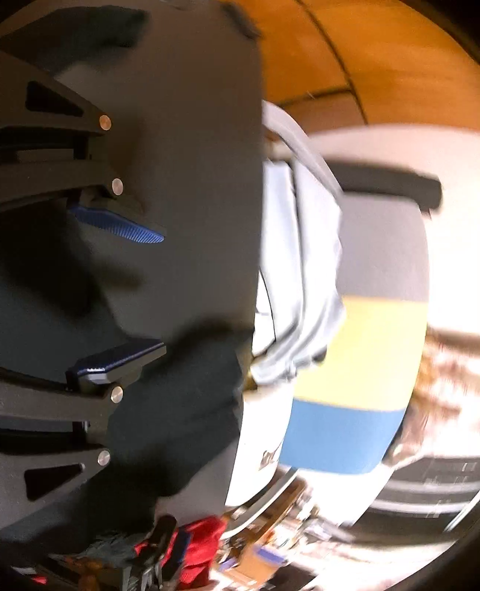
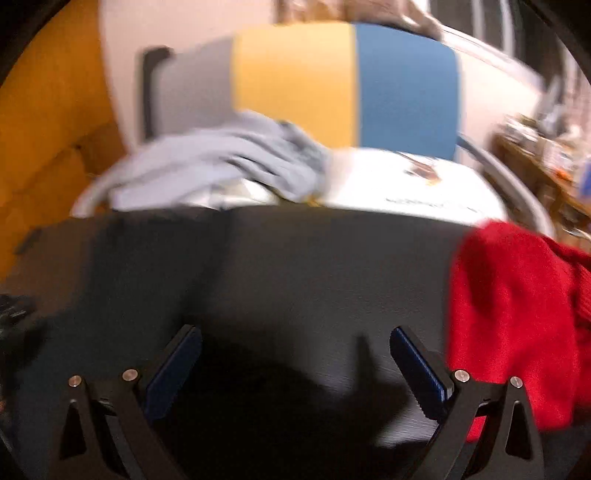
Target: Fold clothes
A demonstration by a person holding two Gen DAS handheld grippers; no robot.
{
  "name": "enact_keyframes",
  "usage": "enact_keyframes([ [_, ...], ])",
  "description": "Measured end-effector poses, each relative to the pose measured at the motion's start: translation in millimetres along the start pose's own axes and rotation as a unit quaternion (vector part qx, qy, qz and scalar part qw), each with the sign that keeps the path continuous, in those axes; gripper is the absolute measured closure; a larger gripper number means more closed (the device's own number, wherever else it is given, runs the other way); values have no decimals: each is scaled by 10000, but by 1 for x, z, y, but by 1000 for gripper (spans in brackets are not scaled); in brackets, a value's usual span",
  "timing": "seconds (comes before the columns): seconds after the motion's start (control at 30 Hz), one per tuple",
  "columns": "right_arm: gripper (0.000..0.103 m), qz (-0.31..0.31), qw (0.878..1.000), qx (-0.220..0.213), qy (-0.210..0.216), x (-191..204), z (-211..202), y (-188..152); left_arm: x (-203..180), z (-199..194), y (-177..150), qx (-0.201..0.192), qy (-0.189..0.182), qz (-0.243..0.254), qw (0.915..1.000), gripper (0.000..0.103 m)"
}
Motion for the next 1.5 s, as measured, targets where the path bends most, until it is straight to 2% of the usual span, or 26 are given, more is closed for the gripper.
enact_keyframes([
  [0.03, 0, -169, 9988, -18, 466, 18, 0, 7, -10, 6, 4, 7, -91, 123, 9999, 48],
  [0.13, 0, -616, 9889, 156, 1340, 62, 14, 19, -31, 32, 6, 187, -272, 410, 9986, 48],
  [0.2, 0, -945, 9838, 372, 1478, 80, 33, 23, -36, 50, 0, 364, -160, 501, 9980, 48],
  [0.27, 0, -1211, 9791, 752, 1448, 84, 62, 22, -36, 66, -8, 543, 21, 490, 9973, 45],
  [0.4, 0, -1846, 9736, 1065, 817, 69, 96, 9, -13, 86, 4, 583, 103, -263, 9979, 41],
  [0.47, 0, -1598, 9813, 919, 548, 49, 98, 14, -16, 99, 12, 574, 210, -271, 9978, 39],
  [0.53, 0, -1096, 9907, 755, 288, 29, 101, 22, -24, 110, 20, 575, 398, -115, 9975, 31],
  [0.63, 0, -758, 9950, 644, -23, 22, 104, 29, -26, 120, 24, 585, 437, -172, 9972, 28],
  [0.7, 0, -776, 9951, 614, -82, 24, 102, 29, -21, 121, 26, 653, 319, -284, 9970, 30],
  [0.73, 0, -790, 9950, 605, -90, 24, 101, 29, -17, 120, 29, 701, 268, -314, 9967, 36],
  [0.8, 0, -804, 9945, 668, -55, 22, 94, 27, -6, 100, 30, 748, 206, -476, 9958, 52],
  [0.93, 0, -621, 9962, 607, 28, 14, 67, 27, 33, 38, 21, 589, 25, -995, 9933, 51],
  [1.03, 0, -145, 9983, 405, 406, 12, 19, 14, 67, -8, -4, 582, -5, -1325, 9895, 49],
  [1.13, 0, 461, 9945, 438, 828, 11, -33, -24, 81, -50, -40, 656, 22, -1424, 9876, 48],
  [1.23, 0, 642, 9926, 527, 882, 14, -75, -65, 87, -90, -76, 727, 13, -1445, 9868, 47],
  [1.33, 0, 616, 9917, 657, 919, 23, -112, -105, 52, -113, -97, 758, -398, -1078, 9905, 47],
  [1.4, 0, 599, 9909, 743, 946, 28, -131, -126, 15, -127, -112, 799, -800, -697, 9911, 47],
  [1.5, 0, 543, 9917, 815, 834, 31, -155, -153, -23, -130, -131, 978, -958, -151, 9905, 47],
])
Point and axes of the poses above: each gripper's, at about its wrist camera, not at the fingertips, and z roughly the way its jaws point, x to its left, y to its top, the point moved 3 cm from there along z, roughly the way its jaws point, and after that the axes turned 7 degrees about -x, right-handed, at the moved point
